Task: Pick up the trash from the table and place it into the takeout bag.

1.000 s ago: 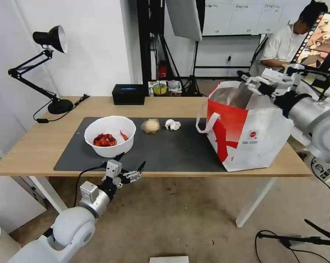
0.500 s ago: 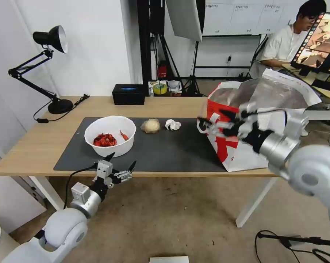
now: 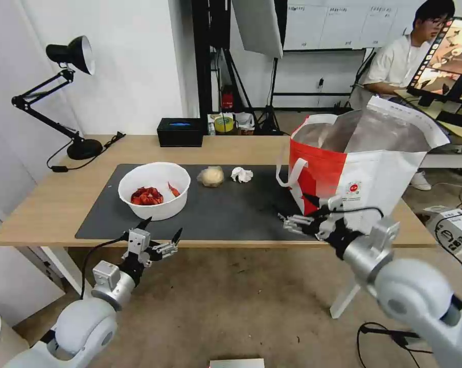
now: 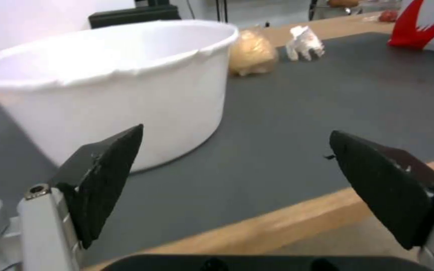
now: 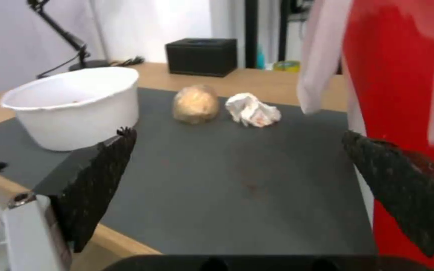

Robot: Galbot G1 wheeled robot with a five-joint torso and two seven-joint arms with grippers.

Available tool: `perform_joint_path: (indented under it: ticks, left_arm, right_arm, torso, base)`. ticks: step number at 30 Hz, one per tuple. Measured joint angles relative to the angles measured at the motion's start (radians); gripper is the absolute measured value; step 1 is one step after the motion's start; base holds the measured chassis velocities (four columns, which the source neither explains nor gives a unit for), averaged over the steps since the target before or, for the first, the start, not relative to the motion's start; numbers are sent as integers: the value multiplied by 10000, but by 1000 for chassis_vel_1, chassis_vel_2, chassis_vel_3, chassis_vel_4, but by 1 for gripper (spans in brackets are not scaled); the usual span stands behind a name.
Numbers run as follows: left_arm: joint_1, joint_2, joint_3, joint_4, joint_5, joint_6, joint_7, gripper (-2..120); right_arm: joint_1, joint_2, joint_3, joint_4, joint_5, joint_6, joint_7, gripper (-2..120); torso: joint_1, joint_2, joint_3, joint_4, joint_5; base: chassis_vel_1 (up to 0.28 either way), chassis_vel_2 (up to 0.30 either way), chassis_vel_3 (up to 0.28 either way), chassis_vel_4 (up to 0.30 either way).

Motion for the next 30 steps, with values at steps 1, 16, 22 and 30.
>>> perform_joint_path:
  ticks: [1,16,22,30]
  left_arm:
    - [0,0,0,0,0,0,0,100]
    - [227,-197,-290,732,64,-547,149,100]
    - [358,-275,-397,815,105,-638,304,100]
    - [422,-290,-433,809,175,-641,308,100]
  right_arm:
    - [0,0,0,0,0,0,0,100]
    - [-569,910,-655,-1446,-925,2539,-74,100]
    - [-586,1021,-812,-1613,-899,2677,-89,100]
    - [-678,1069,-901,-1700,-865,2680,-29,100]
  torso:
    - [0,0,0,0,0]
    - [1,0,1,0,-2]
    - [0,-1,1,0,0]
    - [0,-2,0,0,0]
  base:
    - [0,0,0,0]
    - [0,0,0,0]
    - [0,0,0,0]
    - [0,0,0,0]
